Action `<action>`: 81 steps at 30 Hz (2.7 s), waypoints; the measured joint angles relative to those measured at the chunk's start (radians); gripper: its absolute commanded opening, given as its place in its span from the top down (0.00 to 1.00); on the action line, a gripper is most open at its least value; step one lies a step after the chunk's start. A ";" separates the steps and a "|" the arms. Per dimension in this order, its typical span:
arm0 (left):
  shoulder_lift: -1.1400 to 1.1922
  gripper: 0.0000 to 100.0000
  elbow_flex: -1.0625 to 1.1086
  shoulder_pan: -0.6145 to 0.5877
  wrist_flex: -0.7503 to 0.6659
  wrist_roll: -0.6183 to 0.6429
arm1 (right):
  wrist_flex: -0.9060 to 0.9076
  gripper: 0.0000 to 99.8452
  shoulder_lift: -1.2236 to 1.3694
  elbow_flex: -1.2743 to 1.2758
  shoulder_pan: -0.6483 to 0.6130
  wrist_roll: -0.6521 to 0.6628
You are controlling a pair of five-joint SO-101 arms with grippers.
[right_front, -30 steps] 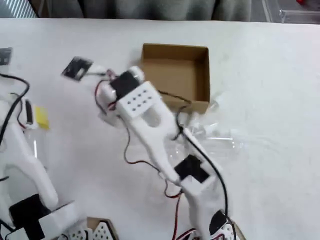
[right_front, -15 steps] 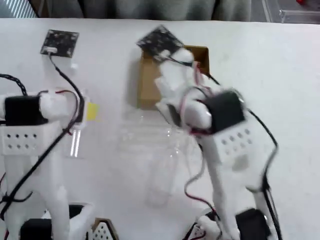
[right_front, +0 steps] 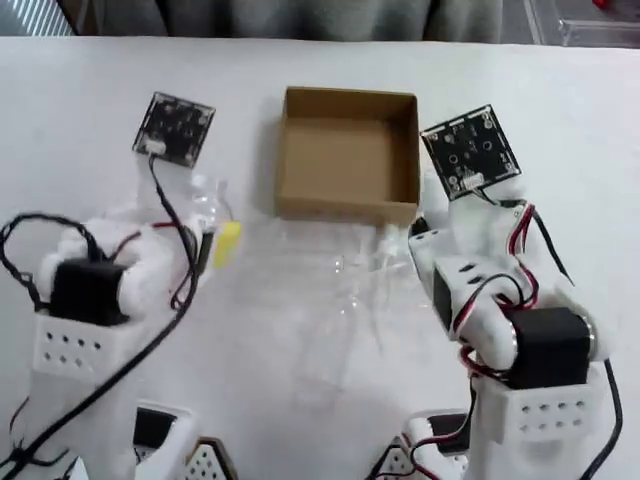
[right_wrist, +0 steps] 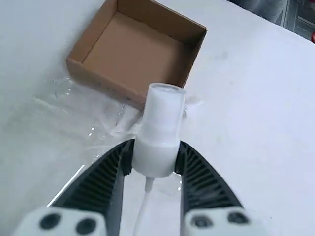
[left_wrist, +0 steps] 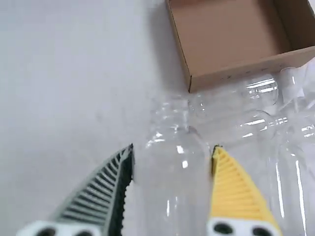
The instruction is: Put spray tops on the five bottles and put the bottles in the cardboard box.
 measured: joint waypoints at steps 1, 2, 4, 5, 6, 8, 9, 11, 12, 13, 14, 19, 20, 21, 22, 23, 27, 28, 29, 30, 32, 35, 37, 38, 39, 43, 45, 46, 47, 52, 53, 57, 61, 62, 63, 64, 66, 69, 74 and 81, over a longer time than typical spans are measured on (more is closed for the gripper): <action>-0.034 0.97 0.046 0.000 -0.032 0.000 | -0.049 0.98 -0.009 0.040 0.011 0.000; -0.068 0.97 0.094 0.002 -0.061 0.000 | -0.101 0.98 -0.020 0.078 0.020 0.000; -0.133 0.97 0.186 0.002 -0.129 0.002 | -0.212 0.98 -0.041 0.144 0.029 0.000; -0.166 0.97 0.229 0.002 -0.158 0.003 | -0.269 0.98 -0.054 0.173 0.031 0.000; -0.198 0.97 0.270 0.002 -0.186 0.003 | -0.324 0.98 -0.066 0.201 0.031 0.000; -0.262 0.97 0.345 0.002 -0.236 0.003 | -0.431 0.98 -0.087 0.249 0.031 -0.018; -0.292 0.97 0.376 0.002 -0.256 0.003 | -0.483 0.98 -0.095 0.265 0.031 -0.051; -0.353 0.97 0.437 0.002 -0.296 0.003 | -0.578 0.98 -0.098 0.276 0.031 -0.129; -0.382 0.97 0.465 0.002 -0.315 0.003 | -0.617 0.98 -0.098 0.276 0.031 -0.170; -0.413 0.98 0.491 0.002 -0.330 0.003 | -0.652 0.98 -0.101 0.276 0.031 -0.210; -0.442 0.98 0.514 0.002 -0.347 0.003 | -0.687 0.98 -0.106 0.276 0.031 -0.247; -0.582 0.98 0.624 0.003 -0.434 0.061 | -0.868 0.98 -0.110 0.276 0.031 -0.411; -0.609 0.98 0.647 0.003 -0.454 0.091 | -0.902 0.98 -0.110 0.276 0.031 -0.434; -0.637 0.98 0.667 0.003 -0.476 0.117 | -0.933 0.98 -0.110 0.276 0.029 -0.448; -0.664 0.98 0.689 0.003 -0.499 0.138 | -0.959 0.98 -0.110 0.276 0.014 -0.457; -0.694 0.98 0.712 0.003 -0.522 0.153 | -0.976 0.98 -0.110 0.276 -0.008 -0.463; -0.807 0.98 0.793 0.003 -0.577 0.173 | -0.990 0.99 -0.110 0.244 -0.127 -0.474; -0.835 0.98 0.809 0.003 -0.585 0.176 | -0.990 0.99 -0.110 0.216 -0.167 -0.474; -0.862 0.97 0.825 0.003 -0.589 0.176 | -0.990 0.99 -0.110 0.178 -0.207 -0.474; -0.890 0.97 0.842 0.003 -0.592 0.176 | -0.988 0.99 -0.110 0.133 -0.252 -0.474; -0.941 0.97 0.875 0.003 -0.594 0.176 | -0.973 0.99 -0.110 0.020 -0.344 -0.474; -0.999 0.97 0.901 0.003 -0.594 0.176 | -0.921 0.99 -0.081 -0.152 -0.485 -0.474; -1.007 0.97 0.902 0.003 -0.594 0.176 | -0.858 0.99 -0.037 -0.267 -0.549 -0.474; -1.007 0.97 0.905 0.003 -0.594 0.176 | -0.825 0.99 -0.015 -0.316 -0.572 -0.474; -1.008 0.97 0.905 0.003 -0.594 0.176 | -0.796 0.99 0.009 -0.359 -0.588 -0.474; -1.010 0.97 0.905 0.003 -0.594 0.173 | -0.746 0.99 0.109 -0.462 -0.651 -0.474; -1.010 0.97 0.905 0.003 -0.594 0.146 | -0.746 0.99 0.160 -0.502 -0.681 -0.451; -1.010 0.97 0.905 0.003 -0.594 0.132 | -0.746 0.99 0.189 -0.525 -0.694 -0.430; -1.010 0.97 0.905 0.003 -0.594 0.124 | -0.746 0.99 0.216 -0.546 -0.715 -0.404; -1.010 0.98 0.905 0.003 -0.594 0.110 | -0.743 0.99 0.347 -0.634 -0.773 -0.328; -1.010 0.98 0.905 0.003 -0.594 0.109 | -0.743 0.99 0.370 -0.641 -0.773 -0.324; -1.010 0.98 0.905 0.003 -0.594 0.106 | -0.743 0.99 0.439 -0.643 -0.767 -0.318; -1.010 0.98 0.905 0.003 -0.594 0.106 | -0.761 0.99 0.460 -0.643 -0.767 -0.318; -1.010 0.98 0.905 0.003 -0.594 0.106 | -0.764 0.99 0.463 -0.643 -0.766 -0.318; -1.010 0.98 0.905 0.003 -0.594 0.106 | -0.764 0.99 0.466 -0.643 -0.764 -0.318; -1.010 0.98 0.905 0.003 -0.594 0.106 | -0.764 0.99 0.468 -0.643 -0.764 -0.318; -1.010 0.98 0.905 0.003 -0.594 0.106 | -0.764 0.99 0.468 -0.638 -0.747 -0.318; -1.010 0.98 0.905 0.003 -0.594 0.106 | -0.763 0.99 0.448 -0.595 -0.720 -0.318; -1.010 0.98 0.905 0.003 -0.606 0.106 | -0.793 0.99 0.341 -0.437 -0.727 -0.318; -1.010 0.97 0.905 0.003 -0.623 0.106 | -0.996 0.99 0.279 -0.210 -0.713 -0.318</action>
